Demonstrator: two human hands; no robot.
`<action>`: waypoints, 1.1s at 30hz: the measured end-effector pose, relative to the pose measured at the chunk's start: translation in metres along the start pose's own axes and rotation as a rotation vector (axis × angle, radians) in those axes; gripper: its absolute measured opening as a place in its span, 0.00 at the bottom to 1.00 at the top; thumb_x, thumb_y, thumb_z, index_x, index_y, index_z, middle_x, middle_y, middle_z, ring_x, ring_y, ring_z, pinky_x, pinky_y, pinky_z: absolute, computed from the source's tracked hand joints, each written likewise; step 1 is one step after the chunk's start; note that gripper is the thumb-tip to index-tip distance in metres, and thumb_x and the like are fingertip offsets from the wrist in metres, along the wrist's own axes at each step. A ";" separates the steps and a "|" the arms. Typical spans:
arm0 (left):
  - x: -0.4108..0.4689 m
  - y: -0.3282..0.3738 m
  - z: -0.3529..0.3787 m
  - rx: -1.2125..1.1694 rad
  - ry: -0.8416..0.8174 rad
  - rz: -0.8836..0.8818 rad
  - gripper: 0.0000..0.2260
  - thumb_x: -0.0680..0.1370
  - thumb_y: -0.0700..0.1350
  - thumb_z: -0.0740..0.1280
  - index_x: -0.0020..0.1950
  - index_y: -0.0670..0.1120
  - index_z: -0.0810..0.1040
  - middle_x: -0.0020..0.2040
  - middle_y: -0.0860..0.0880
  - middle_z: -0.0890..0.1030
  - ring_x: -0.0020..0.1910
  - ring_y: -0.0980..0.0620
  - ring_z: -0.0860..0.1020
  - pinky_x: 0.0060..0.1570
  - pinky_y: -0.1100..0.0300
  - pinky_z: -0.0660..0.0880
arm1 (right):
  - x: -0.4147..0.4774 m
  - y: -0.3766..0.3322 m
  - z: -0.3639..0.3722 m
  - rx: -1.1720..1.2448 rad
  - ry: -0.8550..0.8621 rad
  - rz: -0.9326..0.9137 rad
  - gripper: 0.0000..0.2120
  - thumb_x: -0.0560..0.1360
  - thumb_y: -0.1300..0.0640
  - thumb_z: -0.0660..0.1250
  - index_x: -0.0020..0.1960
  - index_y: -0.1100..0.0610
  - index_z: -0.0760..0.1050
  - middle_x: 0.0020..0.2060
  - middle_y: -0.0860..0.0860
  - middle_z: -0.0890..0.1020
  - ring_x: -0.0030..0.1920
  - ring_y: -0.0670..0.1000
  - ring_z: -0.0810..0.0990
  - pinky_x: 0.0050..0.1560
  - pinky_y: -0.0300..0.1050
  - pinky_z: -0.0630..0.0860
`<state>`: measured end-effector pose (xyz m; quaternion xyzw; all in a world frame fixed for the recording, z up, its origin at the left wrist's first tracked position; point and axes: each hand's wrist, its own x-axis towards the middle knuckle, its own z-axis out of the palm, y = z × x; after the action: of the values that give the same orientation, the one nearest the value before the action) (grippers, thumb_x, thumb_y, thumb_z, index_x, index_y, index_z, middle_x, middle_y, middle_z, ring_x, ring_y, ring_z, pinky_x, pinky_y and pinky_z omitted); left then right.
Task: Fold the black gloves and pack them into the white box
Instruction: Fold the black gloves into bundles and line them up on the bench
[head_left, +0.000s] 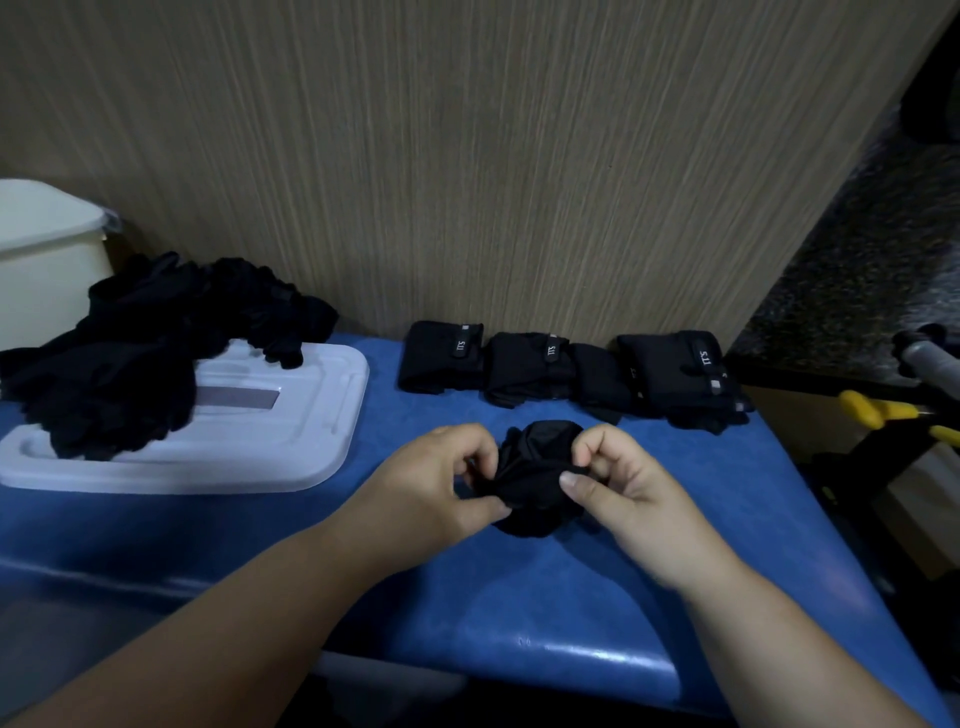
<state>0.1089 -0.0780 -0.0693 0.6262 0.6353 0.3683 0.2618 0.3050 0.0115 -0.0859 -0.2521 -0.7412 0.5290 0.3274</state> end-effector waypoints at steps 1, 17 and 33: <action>0.000 0.001 0.001 -0.050 0.002 -0.012 0.12 0.70 0.44 0.75 0.42 0.55 0.72 0.40 0.55 0.76 0.28 0.63 0.70 0.33 0.70 0.68 | 0.000 0.000 0.000 0.011 0.004 -0.004 0.05 0.68 0.47 0.67 0.38 0.43 0.70 0.31 0.49 0.67 0.33 0.49 0.63 0.34 0.41 0.62; 0.002 -0.003 0.000 0.046 0.151 -0.059 0.09 0.75 0.47 0.67 0.40 0.52 0.67 0.26 0.59 0.70 0.27 0.59 0.67 0.29 0.66 0.64 | -0.005 -0.002 0.008 0.111 -0.219 0.040 0.15 0.66 0.61 0.72 0.49 0.54 0.71 0.40 0.47 0.73 0.42 0.46 0.71 0.44 0.41 0.71; -0.004 0.015 -0.004 -0.303 -0.074 -0.068 0.15 0.72 0.36 0.68 0.52 0.49 0.67 0.46 0.47 0.83 0.30 0.55 0.72 0.38 0.60 0.70 | 0.004 -0.002 0.013 0.066 0.214 0.021 0.09 0.65 0.59 0.72 0.37 0.50 0.73 0.33 0.49 0.75 0.37 0.47 0.72 0.42 0.43 0.70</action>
<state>0.1156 -0.0830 -0.0554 0.5706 0.5832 0.4277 0.3890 0.2929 0.0058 -0.0865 -0.3042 -0.6815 0.5264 0.4074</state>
